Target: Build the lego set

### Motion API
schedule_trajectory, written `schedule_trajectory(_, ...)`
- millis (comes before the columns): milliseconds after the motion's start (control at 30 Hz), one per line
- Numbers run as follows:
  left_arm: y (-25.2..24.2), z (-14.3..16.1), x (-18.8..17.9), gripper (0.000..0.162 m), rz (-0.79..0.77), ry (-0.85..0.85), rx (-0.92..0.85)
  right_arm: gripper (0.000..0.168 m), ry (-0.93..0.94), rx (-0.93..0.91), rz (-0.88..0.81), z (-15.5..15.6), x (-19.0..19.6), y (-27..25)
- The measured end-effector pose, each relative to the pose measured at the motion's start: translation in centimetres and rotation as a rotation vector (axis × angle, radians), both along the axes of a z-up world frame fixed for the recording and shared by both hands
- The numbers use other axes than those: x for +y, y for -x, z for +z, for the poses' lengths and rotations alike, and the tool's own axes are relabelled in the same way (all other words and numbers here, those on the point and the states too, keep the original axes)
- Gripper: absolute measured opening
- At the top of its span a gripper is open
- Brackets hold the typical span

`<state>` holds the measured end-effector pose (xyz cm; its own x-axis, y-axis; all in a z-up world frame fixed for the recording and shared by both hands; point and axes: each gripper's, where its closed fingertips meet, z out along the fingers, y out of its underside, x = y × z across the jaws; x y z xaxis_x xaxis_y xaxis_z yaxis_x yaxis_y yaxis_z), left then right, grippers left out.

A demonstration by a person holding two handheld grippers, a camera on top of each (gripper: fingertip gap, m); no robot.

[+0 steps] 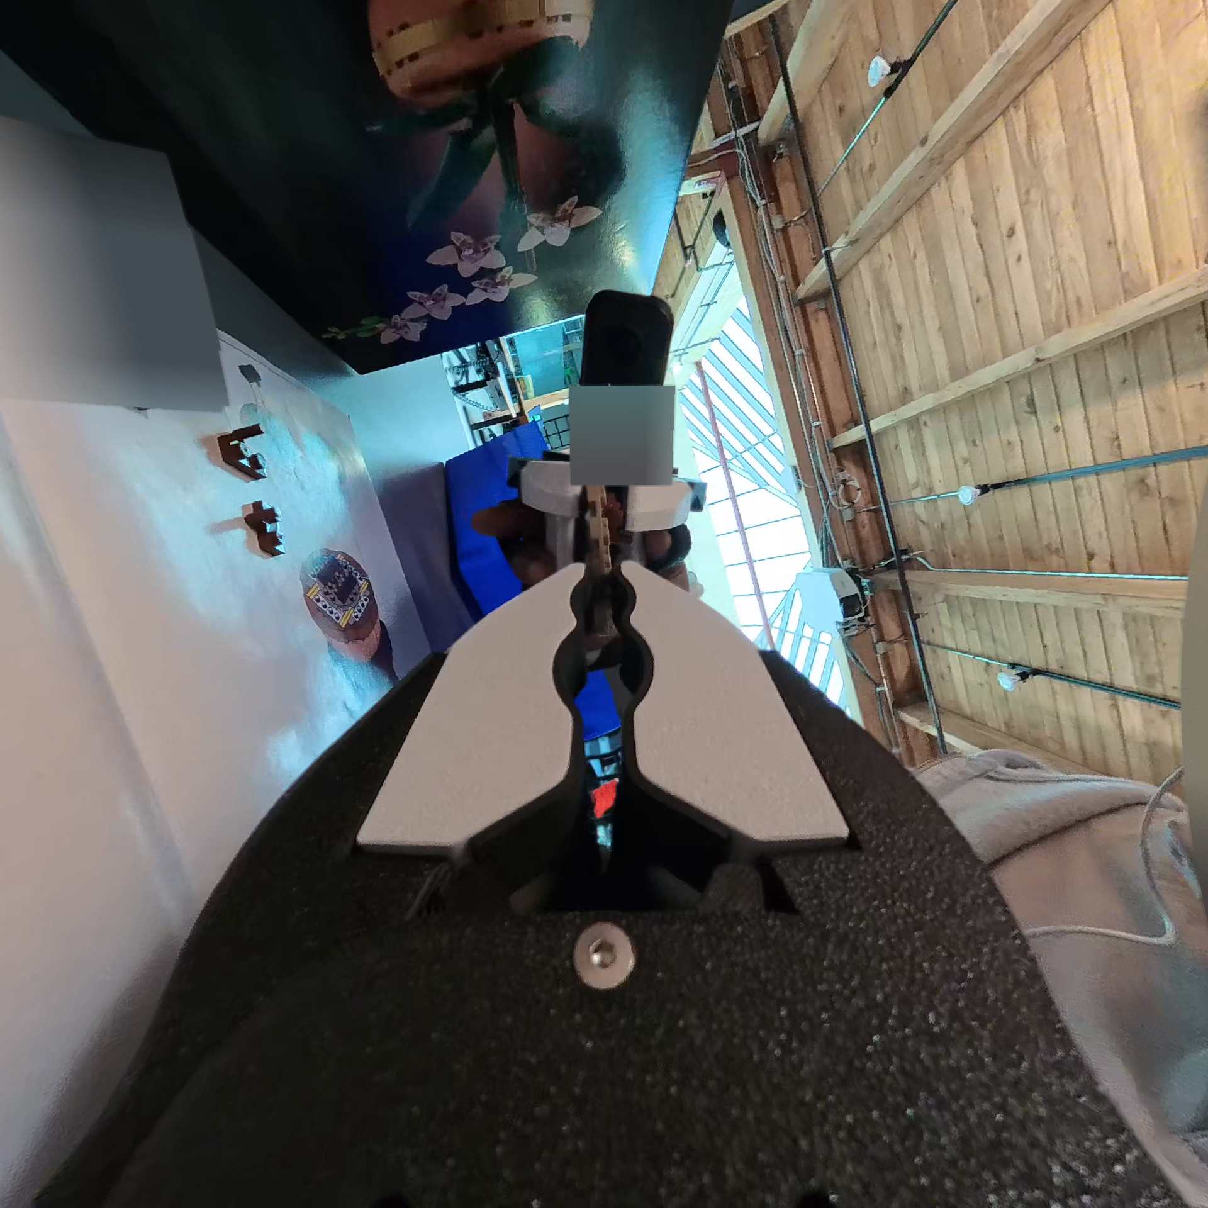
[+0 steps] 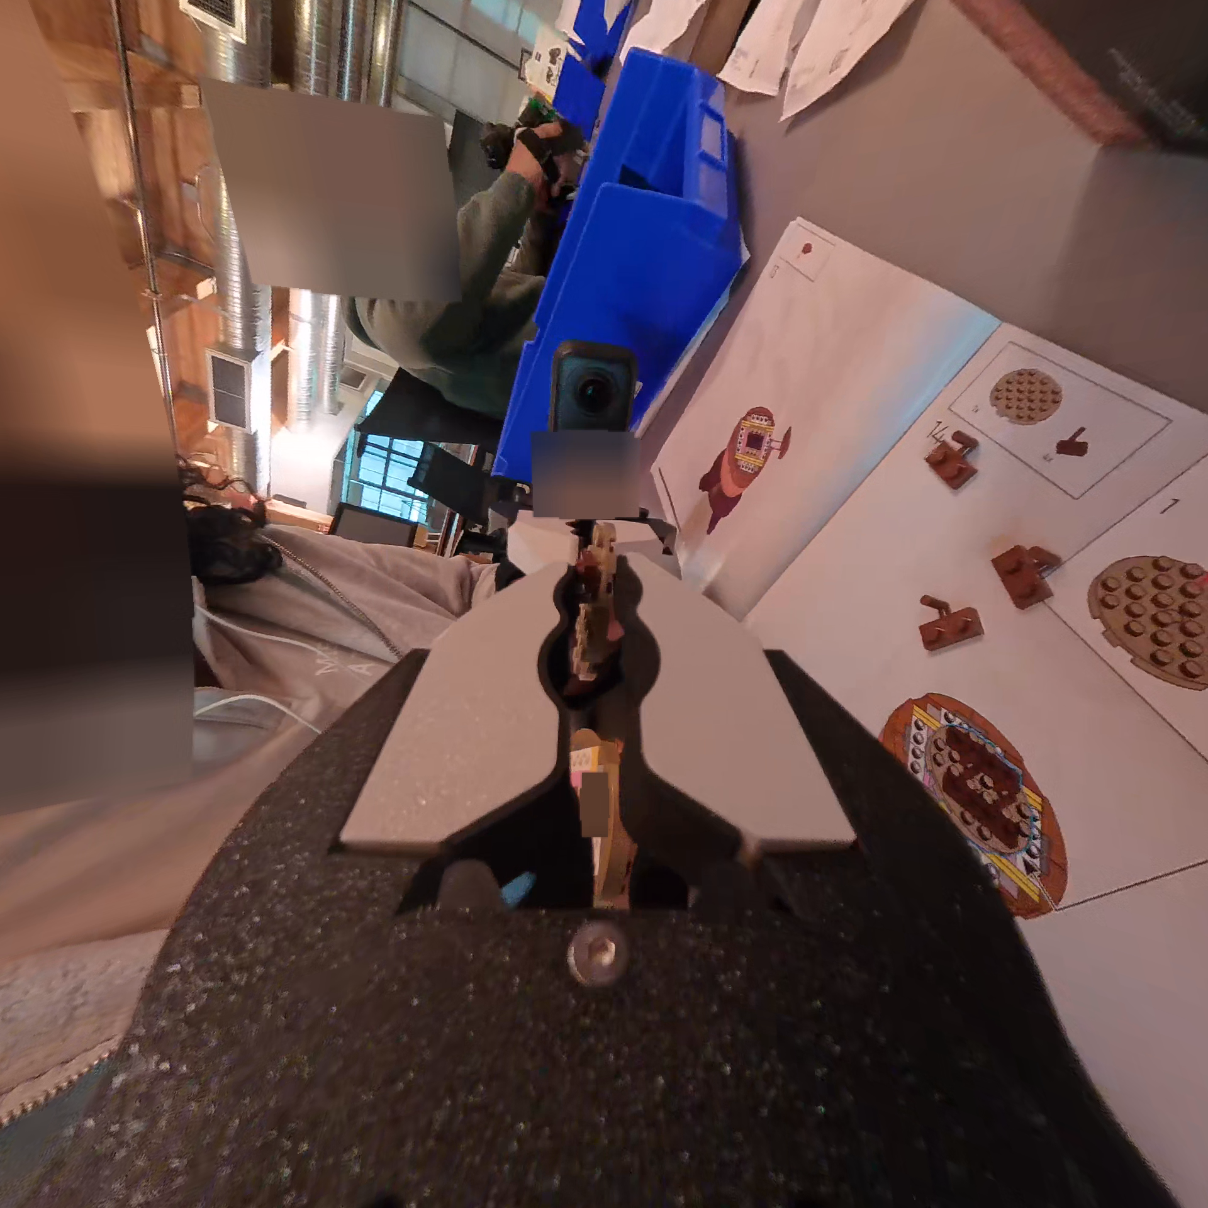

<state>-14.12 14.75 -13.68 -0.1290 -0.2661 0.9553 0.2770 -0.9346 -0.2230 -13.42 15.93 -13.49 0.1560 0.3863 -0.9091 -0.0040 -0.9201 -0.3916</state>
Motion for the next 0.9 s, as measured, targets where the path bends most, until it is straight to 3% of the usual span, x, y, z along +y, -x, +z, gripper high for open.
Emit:
schedule_trajectory(400,0.0,1.4,-1.4,0.005,-0.002,-0.433,0.147,0.007,-0.193,0.083,0.045,1.8,-1.6,-0.1)
schedule_trajectory(567,0.2,2.1,-2.0,0.021,-0.073,-0.510,0.116,0.007,-0.248,0.066,0.037,1.6,-2.3,0.3)
schedule_trajectory(900,0.2,2.2,-2.5,0.010,-0.081,-0.581,0.165,0.006,-0.282,0.075,0.051,1.5,-3.8,1.3)
